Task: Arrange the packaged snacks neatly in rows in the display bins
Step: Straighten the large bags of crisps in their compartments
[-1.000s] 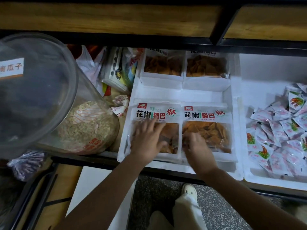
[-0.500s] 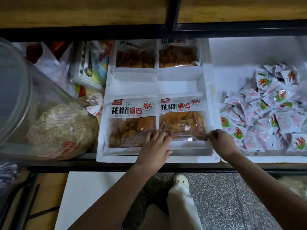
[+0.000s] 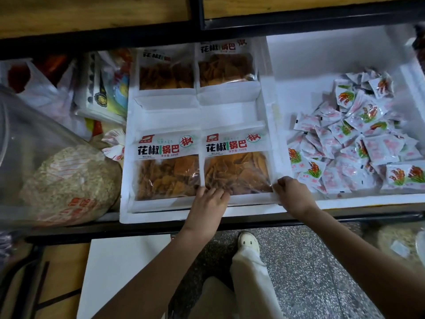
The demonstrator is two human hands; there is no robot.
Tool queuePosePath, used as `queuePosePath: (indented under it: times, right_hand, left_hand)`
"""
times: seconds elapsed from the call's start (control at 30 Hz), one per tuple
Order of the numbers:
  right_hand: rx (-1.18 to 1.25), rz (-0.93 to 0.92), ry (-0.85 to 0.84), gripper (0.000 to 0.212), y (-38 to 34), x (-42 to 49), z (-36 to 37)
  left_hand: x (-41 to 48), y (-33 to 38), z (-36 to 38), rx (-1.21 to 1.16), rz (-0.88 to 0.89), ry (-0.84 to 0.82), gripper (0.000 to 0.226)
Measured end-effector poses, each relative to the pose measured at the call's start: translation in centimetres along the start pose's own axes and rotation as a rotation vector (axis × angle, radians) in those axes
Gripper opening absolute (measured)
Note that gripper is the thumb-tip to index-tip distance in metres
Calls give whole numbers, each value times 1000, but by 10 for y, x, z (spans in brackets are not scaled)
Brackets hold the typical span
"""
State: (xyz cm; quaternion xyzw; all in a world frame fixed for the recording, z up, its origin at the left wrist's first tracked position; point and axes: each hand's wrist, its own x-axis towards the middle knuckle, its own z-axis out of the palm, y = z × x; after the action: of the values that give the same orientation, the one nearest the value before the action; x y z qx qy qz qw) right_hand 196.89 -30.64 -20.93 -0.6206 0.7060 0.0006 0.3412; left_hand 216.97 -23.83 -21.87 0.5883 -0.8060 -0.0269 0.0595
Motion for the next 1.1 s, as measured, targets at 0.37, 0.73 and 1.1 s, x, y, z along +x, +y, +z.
queuePosePath:
  times: [0.37, 0.73, 1.1]
  right_hand:
    - [-439, -730, 325, 70, 18, -21, 19]
    - [-431, -1032, 124, 53, 86, -22, -9]
    - [-373, -782, 171, 56, 241, 38, -157]
  left_hand:
    - [-11, 6, 2, 86, 18, 2, 26]
    - [19, 55, -8, 131, -96, -53, 20]
    - [158, 194, 25, 27, -72, -68, 32]
